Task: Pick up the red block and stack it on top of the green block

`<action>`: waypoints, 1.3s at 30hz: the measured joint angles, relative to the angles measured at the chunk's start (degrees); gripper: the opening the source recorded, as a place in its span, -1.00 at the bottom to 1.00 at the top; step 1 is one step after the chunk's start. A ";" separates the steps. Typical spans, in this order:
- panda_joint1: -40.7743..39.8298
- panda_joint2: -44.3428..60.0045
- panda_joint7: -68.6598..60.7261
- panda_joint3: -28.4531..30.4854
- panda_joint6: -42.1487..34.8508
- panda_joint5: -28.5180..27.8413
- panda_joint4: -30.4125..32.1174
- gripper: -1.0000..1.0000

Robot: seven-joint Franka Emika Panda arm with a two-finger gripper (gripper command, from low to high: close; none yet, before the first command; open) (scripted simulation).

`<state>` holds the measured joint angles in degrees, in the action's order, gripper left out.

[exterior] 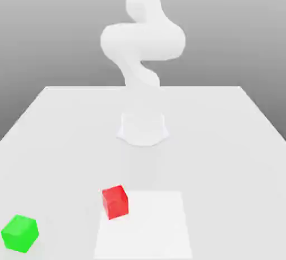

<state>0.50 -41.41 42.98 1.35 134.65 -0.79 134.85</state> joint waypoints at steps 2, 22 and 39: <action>0.49 4.32 -2.80 1.40 2.72 -0.70 2.85 0.00; 0.86 46.94 -33.93 9.18 30.95 4.81 25.20 0.00; -1.73 43.33 -31.92 7.52 27.87 1.88 25.84 -1.00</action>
<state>-1.23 1.92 11.05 8.87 162.52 1.09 160.69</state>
